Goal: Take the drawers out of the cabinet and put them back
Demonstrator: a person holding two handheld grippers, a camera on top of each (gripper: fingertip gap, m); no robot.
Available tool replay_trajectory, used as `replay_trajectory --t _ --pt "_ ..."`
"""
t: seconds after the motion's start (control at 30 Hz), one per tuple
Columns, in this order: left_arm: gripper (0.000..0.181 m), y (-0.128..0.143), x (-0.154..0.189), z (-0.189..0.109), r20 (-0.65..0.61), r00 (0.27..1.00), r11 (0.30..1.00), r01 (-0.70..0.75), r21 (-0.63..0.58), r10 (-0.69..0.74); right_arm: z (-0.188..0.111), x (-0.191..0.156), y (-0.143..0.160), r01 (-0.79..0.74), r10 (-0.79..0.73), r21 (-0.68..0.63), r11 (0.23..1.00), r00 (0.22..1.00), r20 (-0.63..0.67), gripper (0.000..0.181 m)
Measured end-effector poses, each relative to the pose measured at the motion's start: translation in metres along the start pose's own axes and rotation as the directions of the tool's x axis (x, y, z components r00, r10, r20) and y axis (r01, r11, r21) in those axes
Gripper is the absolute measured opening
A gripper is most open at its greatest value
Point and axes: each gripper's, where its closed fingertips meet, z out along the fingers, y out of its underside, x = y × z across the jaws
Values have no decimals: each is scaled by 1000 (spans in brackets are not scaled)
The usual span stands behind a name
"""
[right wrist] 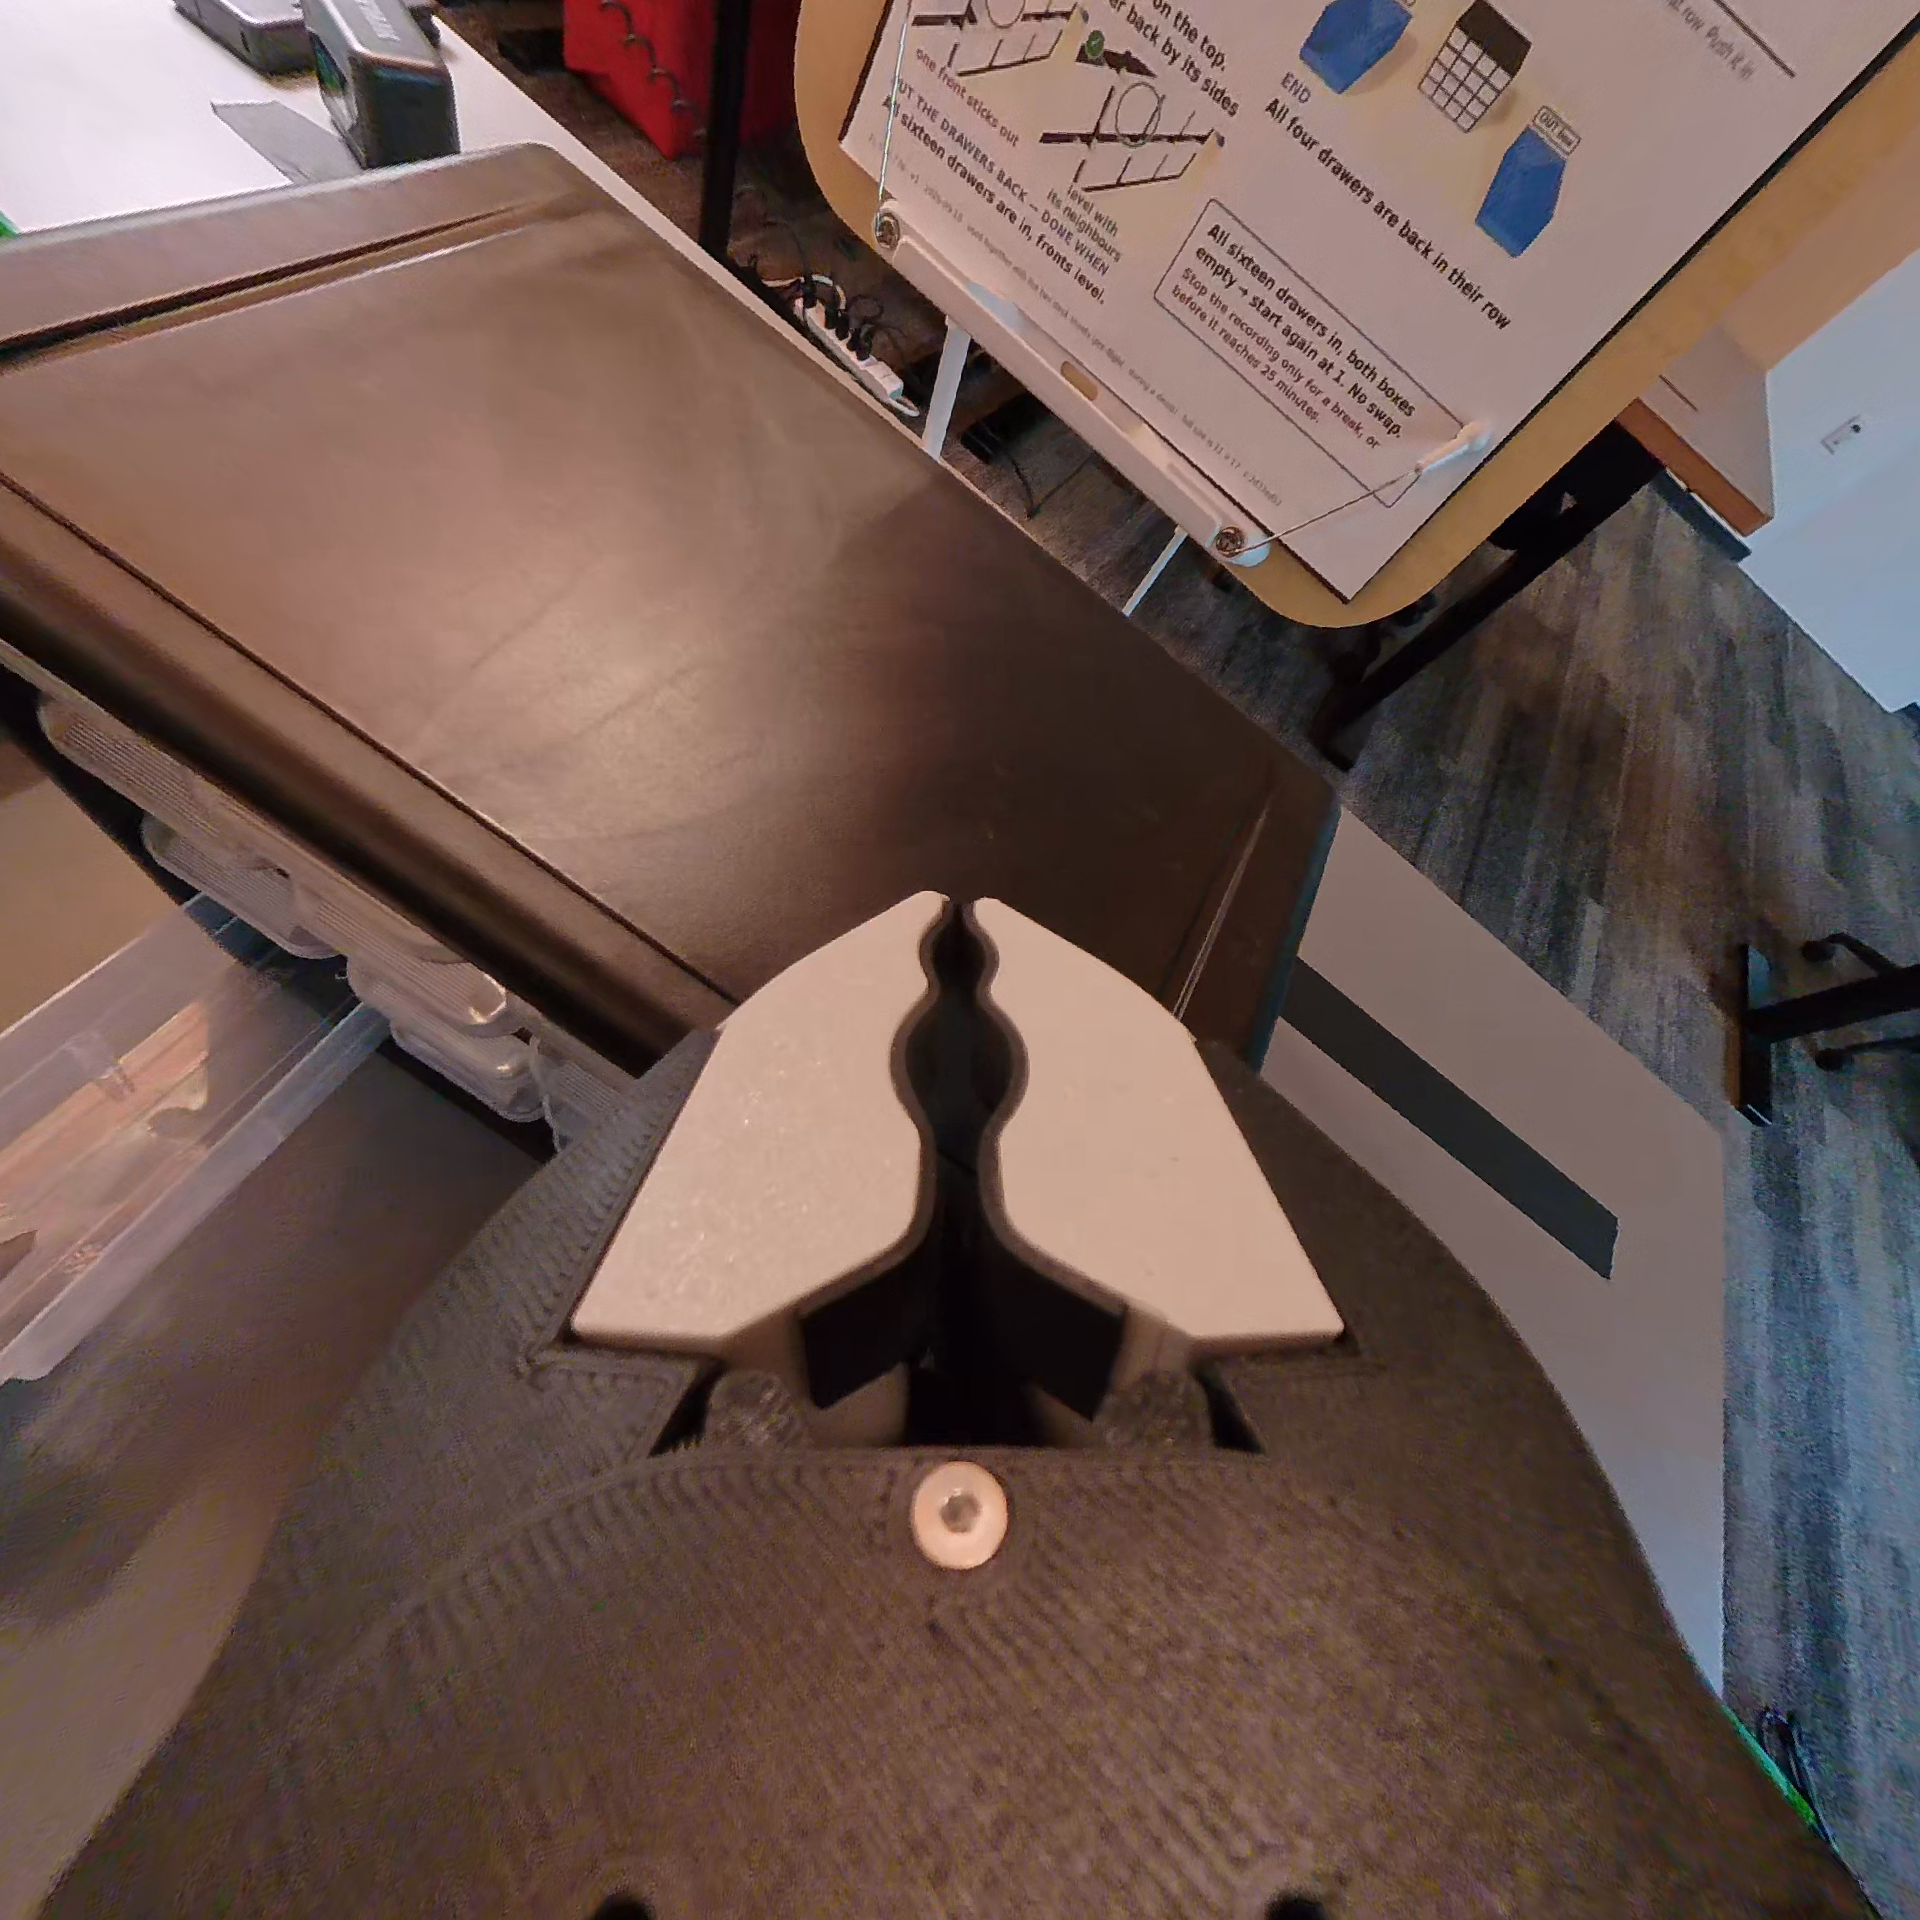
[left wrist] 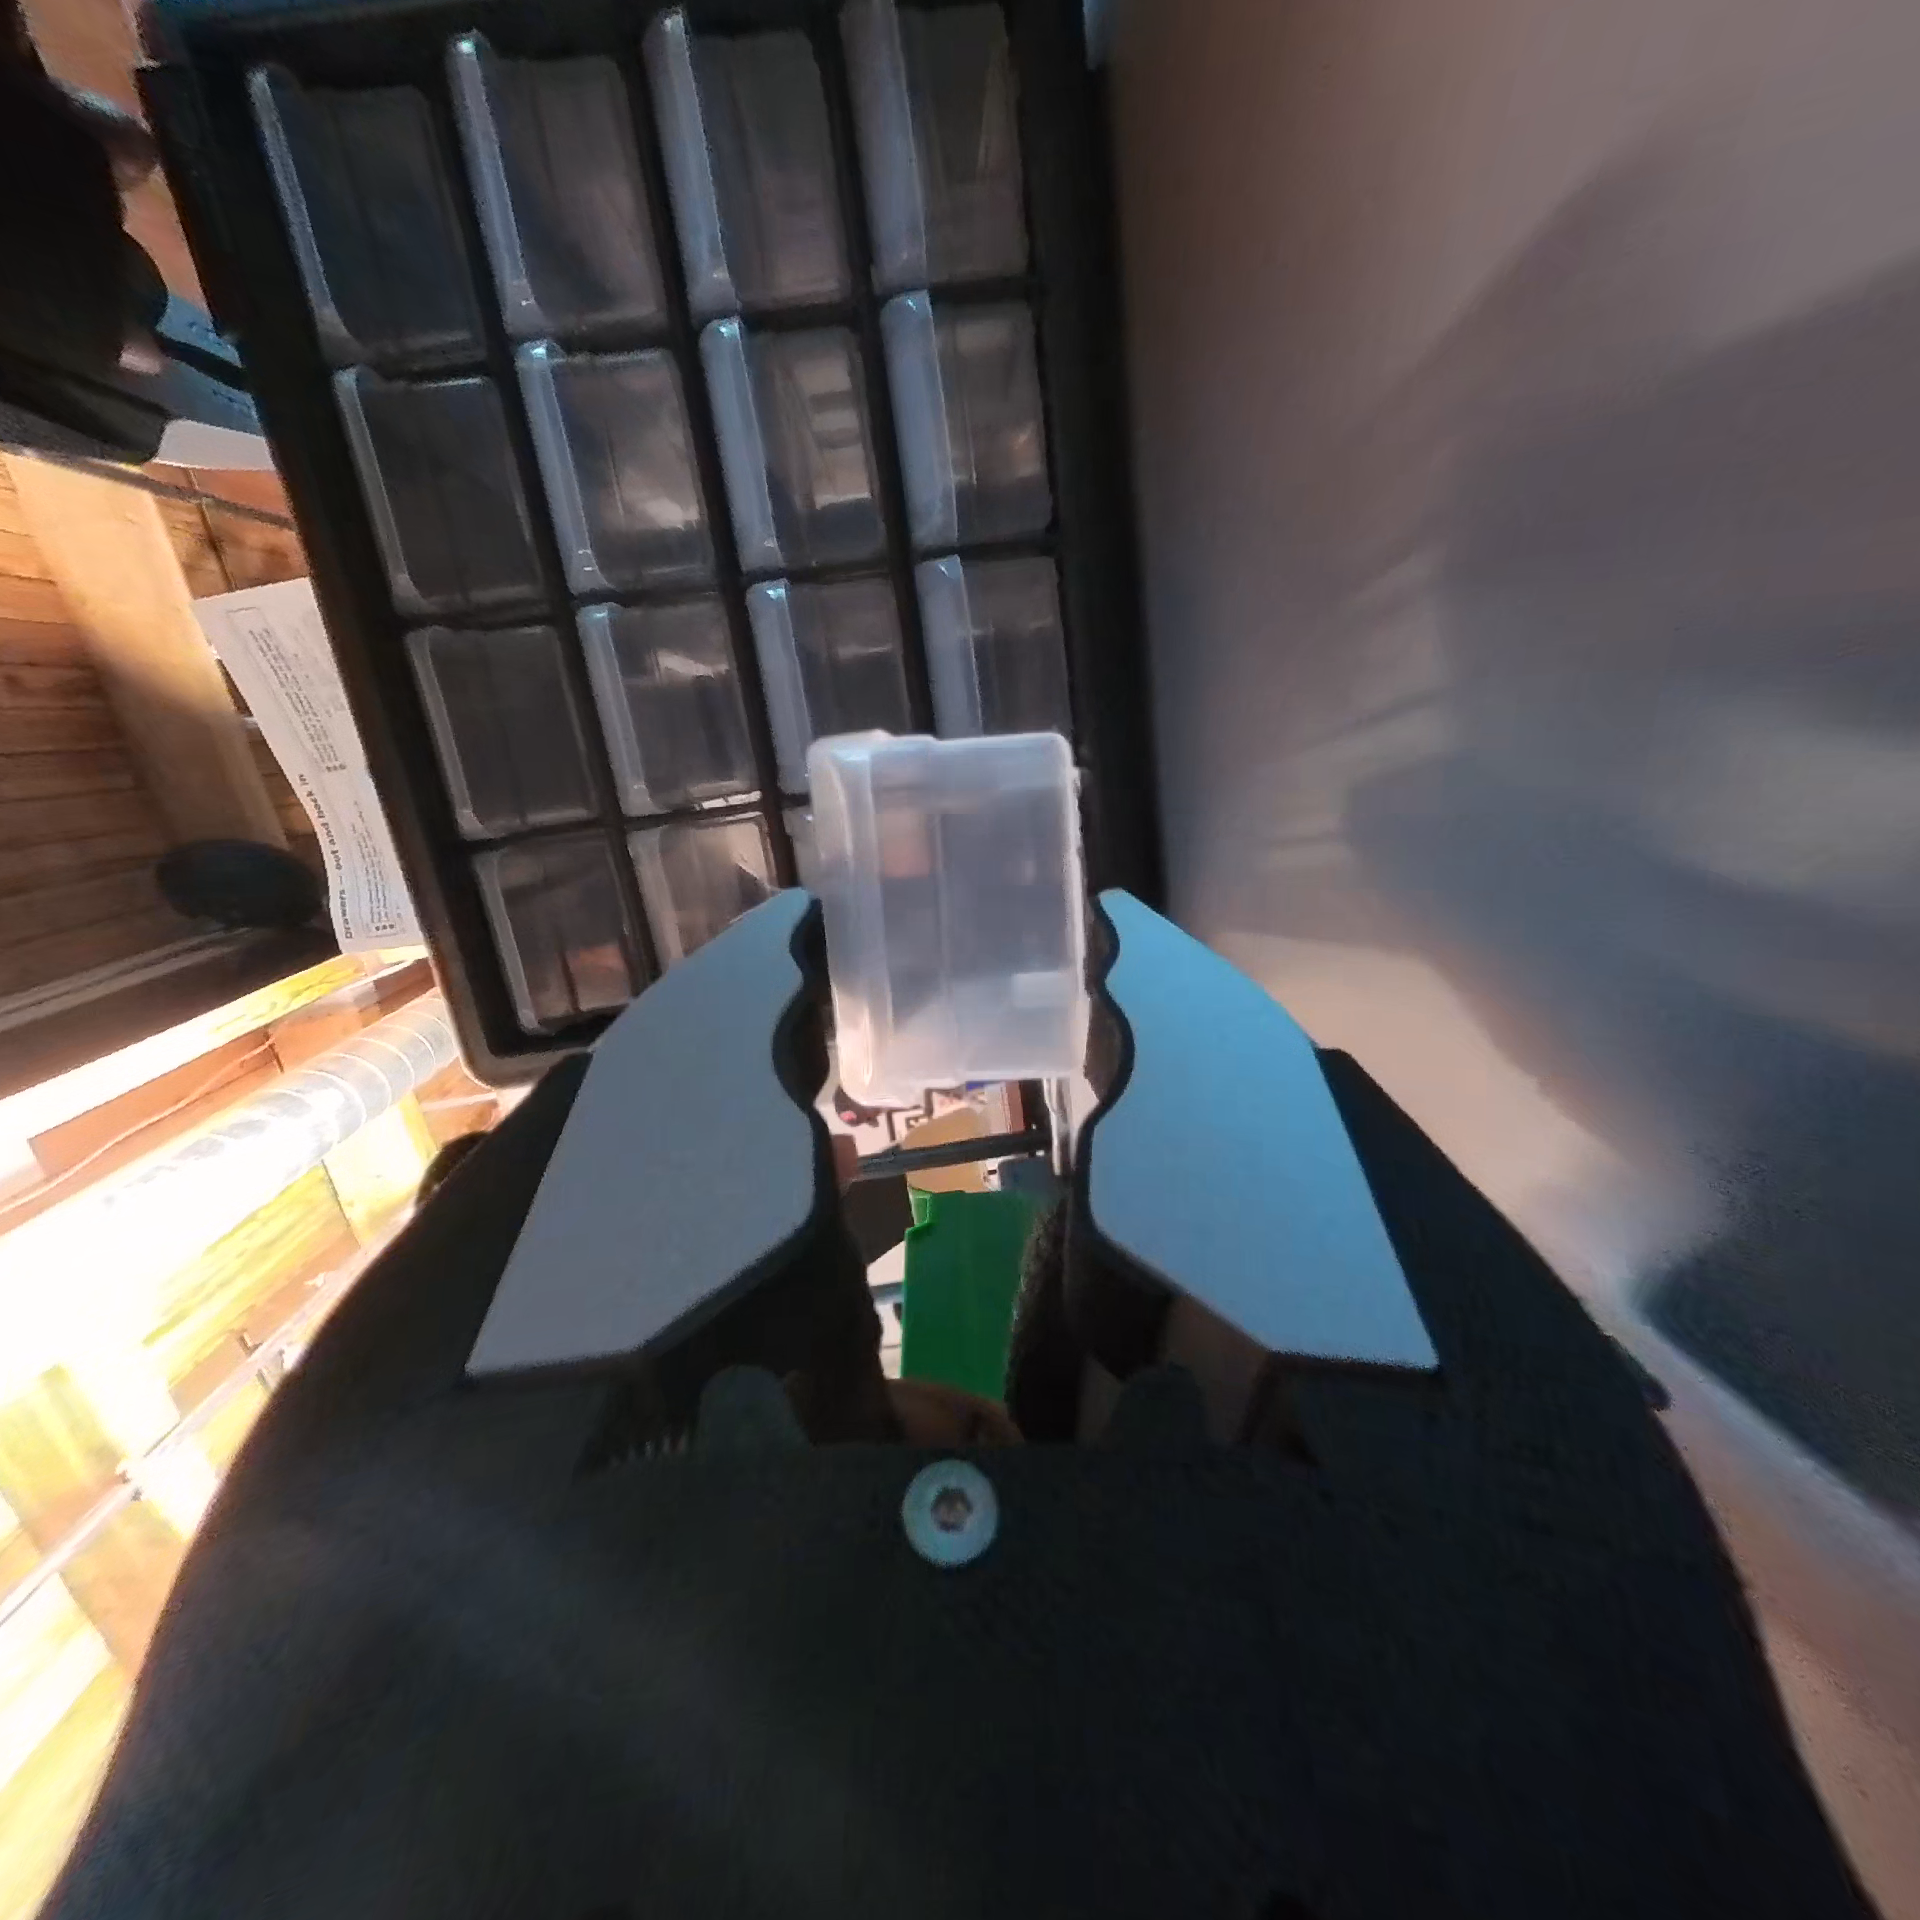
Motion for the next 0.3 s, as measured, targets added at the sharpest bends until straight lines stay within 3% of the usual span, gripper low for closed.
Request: replay_trajectory --t 0.03,0.3 --pt "47 2 2 -1 0 1000 1000 -6 -9 6 0 0 0 3 -3 1 1000 1000 -1 1" --pt "44 21 22 3 -106 992 996 57 -64 -63 0 0 0 1 -1 9 1000 1000 2 1"
